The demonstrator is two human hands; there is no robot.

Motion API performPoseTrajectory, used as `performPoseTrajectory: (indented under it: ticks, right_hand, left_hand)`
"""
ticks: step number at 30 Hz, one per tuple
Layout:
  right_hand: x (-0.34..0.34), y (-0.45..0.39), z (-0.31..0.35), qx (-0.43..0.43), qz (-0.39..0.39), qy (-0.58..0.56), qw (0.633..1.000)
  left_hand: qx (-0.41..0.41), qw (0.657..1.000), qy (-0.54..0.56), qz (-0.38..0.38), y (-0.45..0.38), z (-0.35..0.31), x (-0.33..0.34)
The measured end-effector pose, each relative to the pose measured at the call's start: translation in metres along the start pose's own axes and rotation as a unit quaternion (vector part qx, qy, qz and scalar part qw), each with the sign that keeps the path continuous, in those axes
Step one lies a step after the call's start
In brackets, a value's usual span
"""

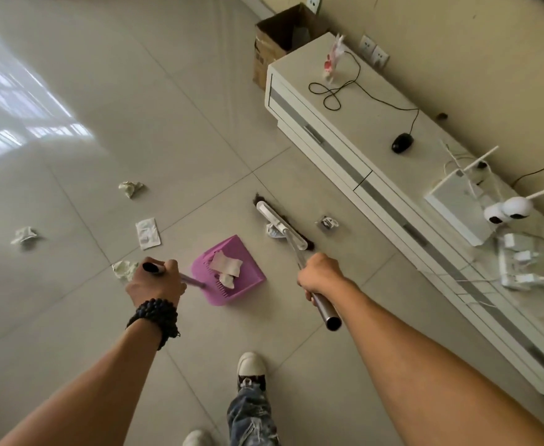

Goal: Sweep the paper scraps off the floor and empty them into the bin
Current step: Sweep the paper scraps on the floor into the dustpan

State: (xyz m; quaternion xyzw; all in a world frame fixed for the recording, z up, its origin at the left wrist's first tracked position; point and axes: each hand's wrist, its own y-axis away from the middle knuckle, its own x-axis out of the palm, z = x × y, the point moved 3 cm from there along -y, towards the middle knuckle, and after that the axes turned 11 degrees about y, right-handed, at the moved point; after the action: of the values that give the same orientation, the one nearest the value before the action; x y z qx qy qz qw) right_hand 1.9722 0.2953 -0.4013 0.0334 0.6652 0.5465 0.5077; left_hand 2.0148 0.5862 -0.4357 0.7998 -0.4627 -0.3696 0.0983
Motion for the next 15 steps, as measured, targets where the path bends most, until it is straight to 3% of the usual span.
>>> performPoseTrajectory:
  ticks: [5,10,15]
  right_hand:
    - [0.006,0.01,0.0,-0.017,0.06,0.098,0.993]
    - [-0.047,0.028,-0.027,0.02,0.119,-0.077,0.99]
    - [-0.098,0.028,-0.045,-0.002,0.068,-0.081,0.994]
  left_hand:
    - [0.001,1.0,-0.002,0.008,-0.003,-0.011,0.018]
    - [-0.012,0.999,0.002,0.03,0.004,-0.026,0.035]
    - [-0.011,0.999,0.005,0.036,0.006,-0.029,0.042]
